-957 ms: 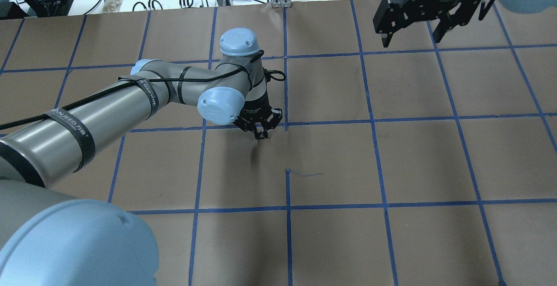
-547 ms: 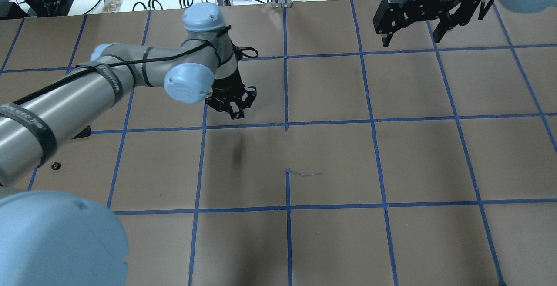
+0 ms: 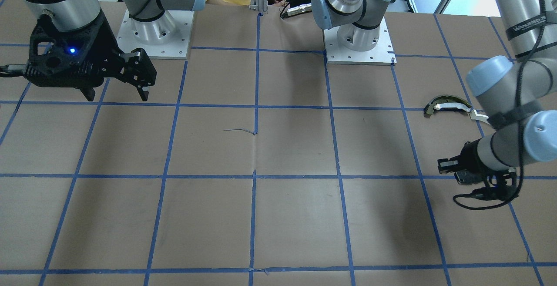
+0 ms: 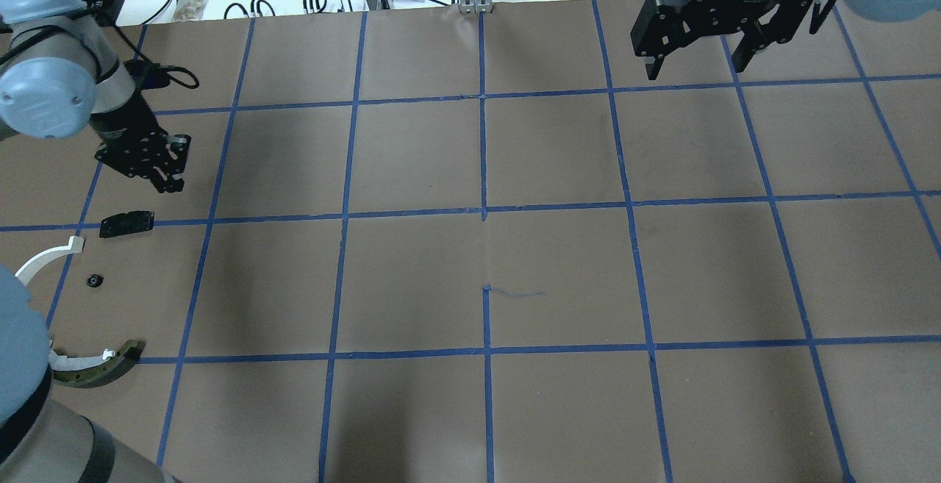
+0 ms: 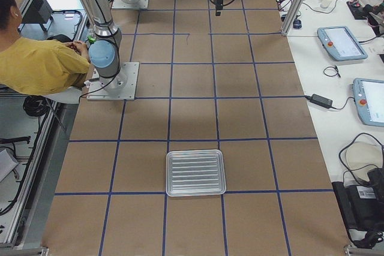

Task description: Place bearing gear from tray to pile

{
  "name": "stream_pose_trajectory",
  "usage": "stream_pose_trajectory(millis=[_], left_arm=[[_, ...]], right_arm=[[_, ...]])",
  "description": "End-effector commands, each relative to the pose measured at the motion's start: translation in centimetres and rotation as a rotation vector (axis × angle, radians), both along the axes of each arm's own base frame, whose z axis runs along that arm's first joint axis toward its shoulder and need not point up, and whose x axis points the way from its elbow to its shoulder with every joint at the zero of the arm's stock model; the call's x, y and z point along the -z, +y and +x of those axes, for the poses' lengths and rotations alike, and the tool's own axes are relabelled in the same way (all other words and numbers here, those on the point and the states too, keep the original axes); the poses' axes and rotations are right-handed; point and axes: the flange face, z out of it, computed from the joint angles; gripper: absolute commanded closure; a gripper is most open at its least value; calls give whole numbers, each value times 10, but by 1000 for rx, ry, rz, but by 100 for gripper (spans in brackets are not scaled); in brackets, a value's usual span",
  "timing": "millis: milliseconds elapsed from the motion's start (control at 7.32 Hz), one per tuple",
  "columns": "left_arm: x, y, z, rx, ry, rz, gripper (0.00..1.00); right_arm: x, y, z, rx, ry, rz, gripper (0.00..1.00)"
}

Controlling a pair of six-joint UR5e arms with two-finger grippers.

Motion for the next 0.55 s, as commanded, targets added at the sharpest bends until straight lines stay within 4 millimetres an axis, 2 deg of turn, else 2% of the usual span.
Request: stream_pose_trajectory(millis=[0, 137, 410], left_arm=[[26, 57, 106, -80, 59, 54, 100], [49, 81, 131, -120, 92, 80, 100], [76, 91, 131, -135, 125, 124, 100]], right_arm=[[-1, 0, 0, 0, 1, -1, 0], [0, 0, 0, 0, 0, 1, 0], [-1, 1, 2, -5, 0, -1, 0]])
